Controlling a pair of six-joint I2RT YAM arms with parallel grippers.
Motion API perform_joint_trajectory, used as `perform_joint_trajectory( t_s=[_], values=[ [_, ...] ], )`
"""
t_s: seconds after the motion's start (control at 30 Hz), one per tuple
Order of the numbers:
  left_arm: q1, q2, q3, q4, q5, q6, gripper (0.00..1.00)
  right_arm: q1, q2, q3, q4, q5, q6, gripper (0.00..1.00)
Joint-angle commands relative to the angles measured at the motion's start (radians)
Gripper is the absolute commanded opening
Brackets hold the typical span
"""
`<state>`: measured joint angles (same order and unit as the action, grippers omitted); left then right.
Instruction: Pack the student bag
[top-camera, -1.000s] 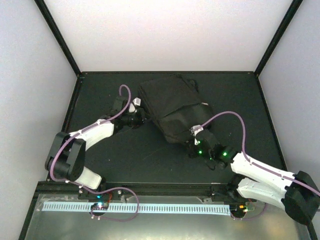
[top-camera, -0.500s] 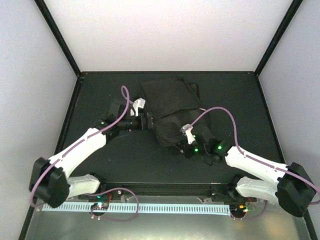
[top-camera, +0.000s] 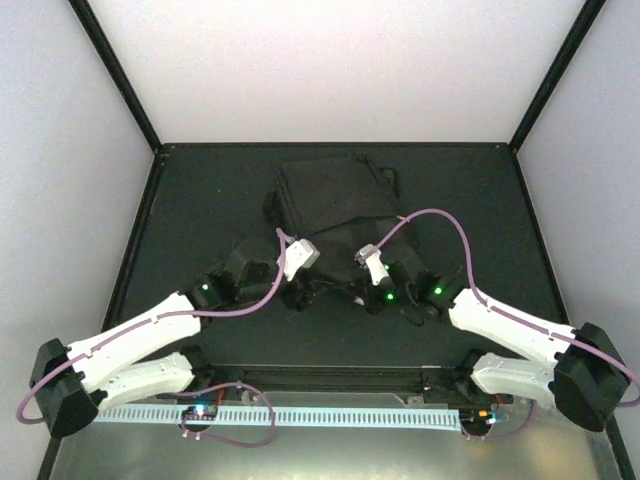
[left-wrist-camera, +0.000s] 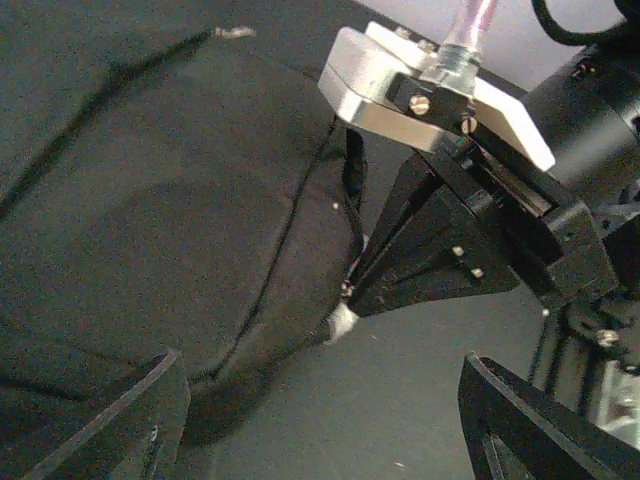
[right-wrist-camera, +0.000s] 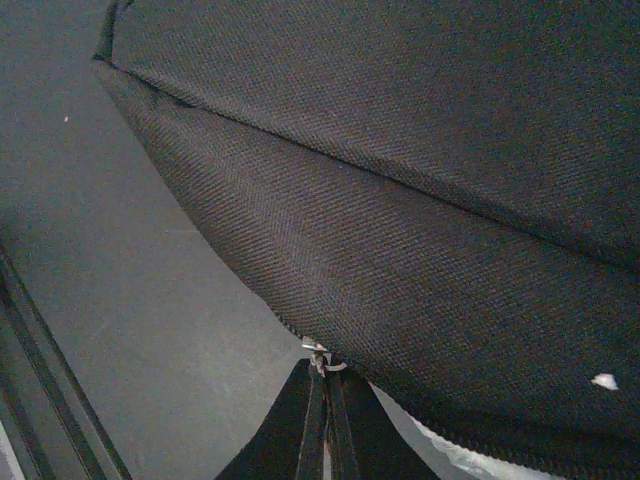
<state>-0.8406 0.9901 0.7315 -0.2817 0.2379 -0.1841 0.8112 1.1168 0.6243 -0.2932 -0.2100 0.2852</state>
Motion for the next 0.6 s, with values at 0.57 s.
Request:
perform_joint_trajectory(
  t_s=[0.57],
  values=[
    [-0.015,0.277,0.150,-0.085,-0.032,0.479,0.85,0.002,-0.051,0.057,-0.050,-0.063,-0.061,0.02]
  ],
)
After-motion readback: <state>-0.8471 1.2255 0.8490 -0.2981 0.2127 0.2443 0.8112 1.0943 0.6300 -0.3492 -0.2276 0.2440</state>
